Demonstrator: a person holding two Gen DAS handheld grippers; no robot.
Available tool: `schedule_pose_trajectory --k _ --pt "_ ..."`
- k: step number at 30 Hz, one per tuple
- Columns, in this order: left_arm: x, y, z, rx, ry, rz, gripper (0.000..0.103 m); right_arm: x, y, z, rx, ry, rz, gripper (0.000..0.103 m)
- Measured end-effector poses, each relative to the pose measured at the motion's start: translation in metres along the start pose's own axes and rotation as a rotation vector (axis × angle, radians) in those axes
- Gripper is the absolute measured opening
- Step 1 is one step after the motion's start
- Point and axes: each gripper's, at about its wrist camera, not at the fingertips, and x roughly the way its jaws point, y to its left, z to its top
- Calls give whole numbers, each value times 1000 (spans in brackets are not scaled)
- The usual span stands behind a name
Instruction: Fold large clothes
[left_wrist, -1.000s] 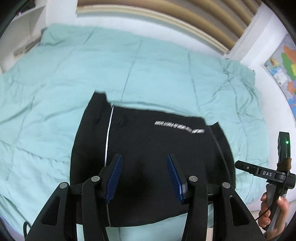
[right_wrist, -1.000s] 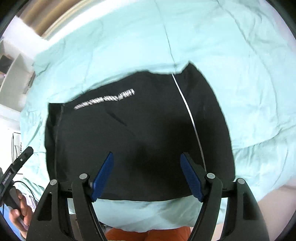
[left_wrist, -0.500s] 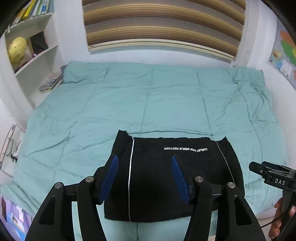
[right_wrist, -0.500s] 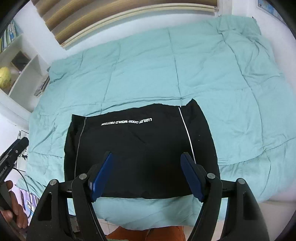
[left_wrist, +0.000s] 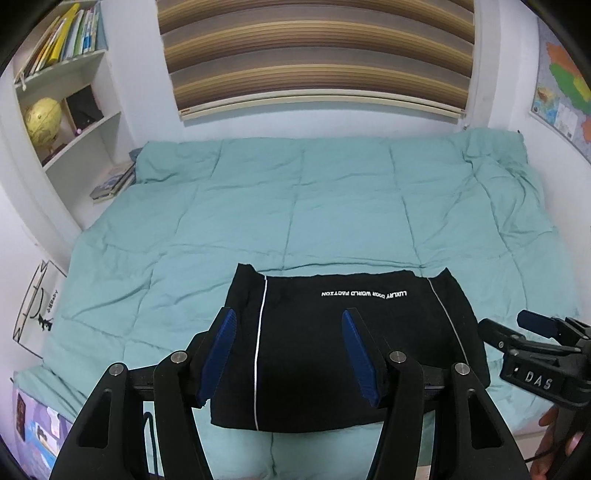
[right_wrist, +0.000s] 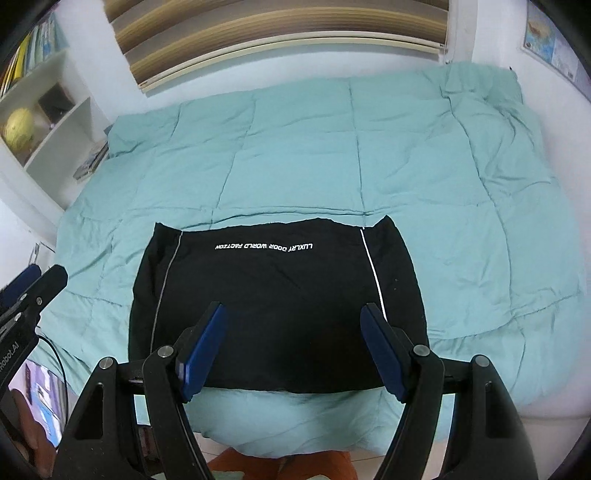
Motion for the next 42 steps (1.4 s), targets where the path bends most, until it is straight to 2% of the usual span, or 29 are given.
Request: schedule_pose_trajectory --k 23,42 --pt "19 -23 1 -3 31 20 61 24 -3 -6 -30 64 8 77" --pt "34 -26 6 -13 68 20 61 36 -8 -2 -34 92 10 77"
